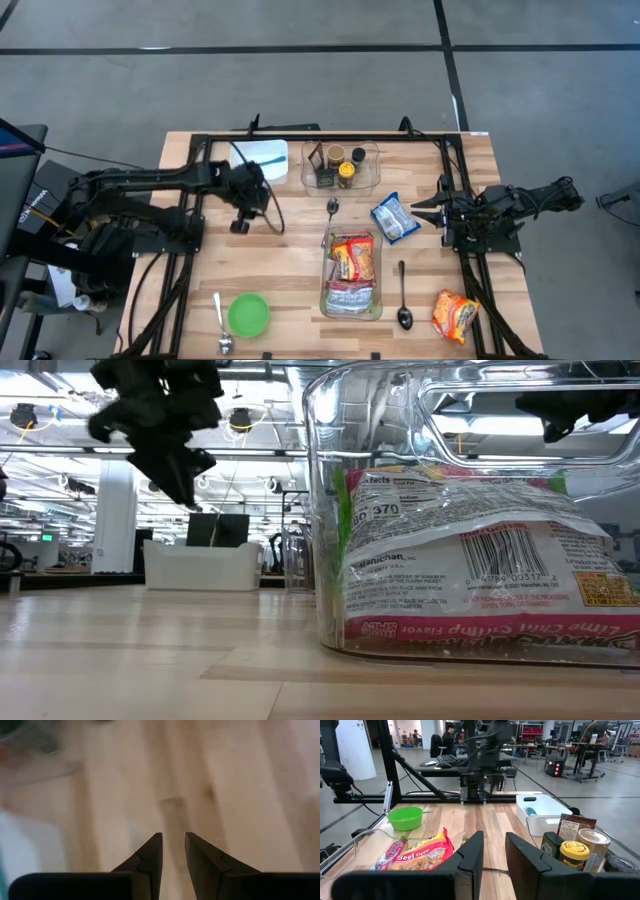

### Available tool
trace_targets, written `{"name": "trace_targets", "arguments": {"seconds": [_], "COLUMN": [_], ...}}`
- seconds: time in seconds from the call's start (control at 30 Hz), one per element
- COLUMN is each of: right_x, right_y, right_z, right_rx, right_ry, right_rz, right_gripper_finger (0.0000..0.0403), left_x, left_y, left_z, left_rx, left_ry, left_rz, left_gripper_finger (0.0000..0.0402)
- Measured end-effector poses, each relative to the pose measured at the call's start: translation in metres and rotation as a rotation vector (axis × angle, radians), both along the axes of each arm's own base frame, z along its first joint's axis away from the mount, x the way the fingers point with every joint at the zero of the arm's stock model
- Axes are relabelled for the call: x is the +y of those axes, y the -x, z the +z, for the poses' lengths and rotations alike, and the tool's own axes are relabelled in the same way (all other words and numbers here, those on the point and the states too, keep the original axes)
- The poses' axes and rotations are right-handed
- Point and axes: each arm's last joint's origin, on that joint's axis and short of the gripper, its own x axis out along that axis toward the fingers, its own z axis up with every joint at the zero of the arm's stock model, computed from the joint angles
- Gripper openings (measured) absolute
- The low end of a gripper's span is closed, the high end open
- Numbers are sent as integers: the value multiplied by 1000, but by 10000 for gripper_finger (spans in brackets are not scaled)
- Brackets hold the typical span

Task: Pick & Place Food Item
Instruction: Put the silver spoon into the white bin

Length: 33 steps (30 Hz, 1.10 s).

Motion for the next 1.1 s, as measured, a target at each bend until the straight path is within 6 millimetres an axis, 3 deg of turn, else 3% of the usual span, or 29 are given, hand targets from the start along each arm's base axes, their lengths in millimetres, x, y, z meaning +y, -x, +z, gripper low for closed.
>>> {"name": "trace_targets", "arguments": {"seconds": [0.33,0.57,0.9,1.1], "right_x": [0,0,0,0], "right_y": [0,0,0,0], "right_z": [0,0,0,0], "right_rx": [0,0,0,0], "right_ry": [0,0,0,0], "right_rz": [0,-1,0,0], "right_gripper_finger": [74,74,74,74], "left_x": [-65,-101,-145,-172], "left_y": [0,8,35,53], "left_z": [-2,-2,-5,-4], "left_rx": [43,78,190,230], "left_ry": [15,141,140,191], "left_rz": [-297,-406,-636,-645], "left_gripper_finger": [76,76,76,76]}}
